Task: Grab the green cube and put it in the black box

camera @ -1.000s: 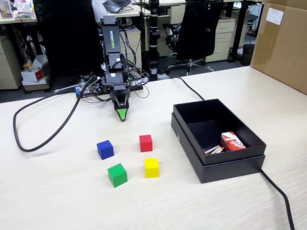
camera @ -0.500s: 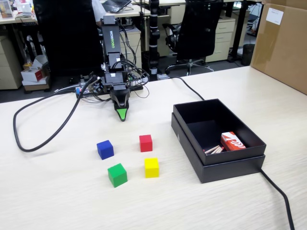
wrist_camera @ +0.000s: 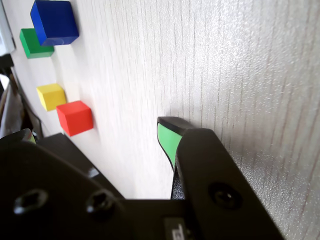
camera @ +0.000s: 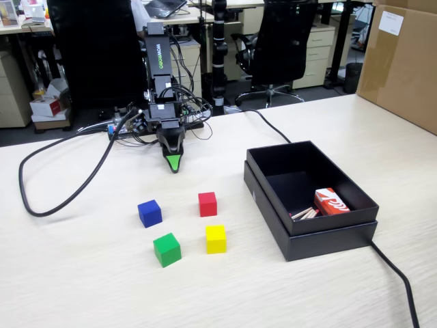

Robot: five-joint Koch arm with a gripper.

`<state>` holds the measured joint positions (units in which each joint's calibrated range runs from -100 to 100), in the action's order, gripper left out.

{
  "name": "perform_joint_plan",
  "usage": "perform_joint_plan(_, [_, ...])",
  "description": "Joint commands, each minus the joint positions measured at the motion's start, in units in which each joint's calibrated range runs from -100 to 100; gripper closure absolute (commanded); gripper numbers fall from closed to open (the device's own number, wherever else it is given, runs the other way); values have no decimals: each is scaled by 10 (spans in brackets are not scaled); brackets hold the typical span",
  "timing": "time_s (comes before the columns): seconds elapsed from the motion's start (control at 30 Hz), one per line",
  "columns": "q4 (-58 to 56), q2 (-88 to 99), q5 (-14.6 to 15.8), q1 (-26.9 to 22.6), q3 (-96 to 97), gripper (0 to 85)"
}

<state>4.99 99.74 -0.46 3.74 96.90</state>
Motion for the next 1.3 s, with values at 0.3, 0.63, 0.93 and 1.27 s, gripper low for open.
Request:
perform_joint_plan(0.3, [-36, 3, -1, 0, 4, 367])
perform_joint_plan(0.63, [-36, 3, 0, 1, 3, 372])
perform_joint_plan(0.93, [-160, -10, 1, 6, -106, 379])
perform_joint_plan(1.27, [-440, -108, 2, 6, -409, 379])
